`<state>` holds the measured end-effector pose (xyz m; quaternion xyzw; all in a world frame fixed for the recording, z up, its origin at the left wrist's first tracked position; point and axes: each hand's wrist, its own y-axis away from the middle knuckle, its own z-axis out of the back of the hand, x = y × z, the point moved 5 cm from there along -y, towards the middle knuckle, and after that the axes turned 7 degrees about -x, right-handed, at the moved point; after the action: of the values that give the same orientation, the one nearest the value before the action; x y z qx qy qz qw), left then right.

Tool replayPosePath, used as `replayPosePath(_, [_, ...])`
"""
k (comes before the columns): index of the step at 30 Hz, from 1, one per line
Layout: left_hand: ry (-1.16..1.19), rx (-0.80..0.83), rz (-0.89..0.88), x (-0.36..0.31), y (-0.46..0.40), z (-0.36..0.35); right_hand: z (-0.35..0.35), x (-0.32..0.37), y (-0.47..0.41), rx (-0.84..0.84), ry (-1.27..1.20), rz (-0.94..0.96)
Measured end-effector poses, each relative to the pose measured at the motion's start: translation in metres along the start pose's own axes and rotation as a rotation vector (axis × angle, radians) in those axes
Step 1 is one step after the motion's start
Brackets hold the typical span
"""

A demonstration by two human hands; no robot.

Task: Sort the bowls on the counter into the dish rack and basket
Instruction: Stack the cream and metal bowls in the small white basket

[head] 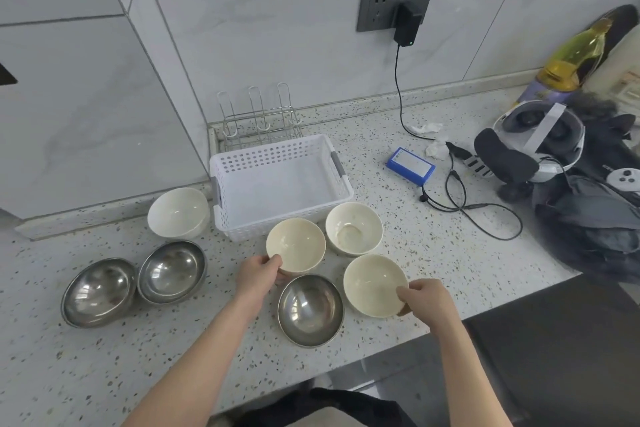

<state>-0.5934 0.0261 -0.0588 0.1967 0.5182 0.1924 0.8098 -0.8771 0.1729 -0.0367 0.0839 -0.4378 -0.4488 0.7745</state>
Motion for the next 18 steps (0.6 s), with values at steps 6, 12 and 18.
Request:
replayPosePath(6, [-0.022, -0.046, -0.096, -0.001, 0.008, 0.028, 0.025, 0.026, 0.002, 0.020, 0.131, 0.036])
replayPosePath(12, [0.053, -0.068, -0.084, -0.011, 0.020, 0.056, 0.045, 0.076, 0.006, 0.073, 0.044, 0.115])
replayPosePath(18, [0.254, -0.115, -0.029, -0.026, 0.016, 0.078, 0.028, 0.139, -0.002, 0.095, -0.183, 0.208])
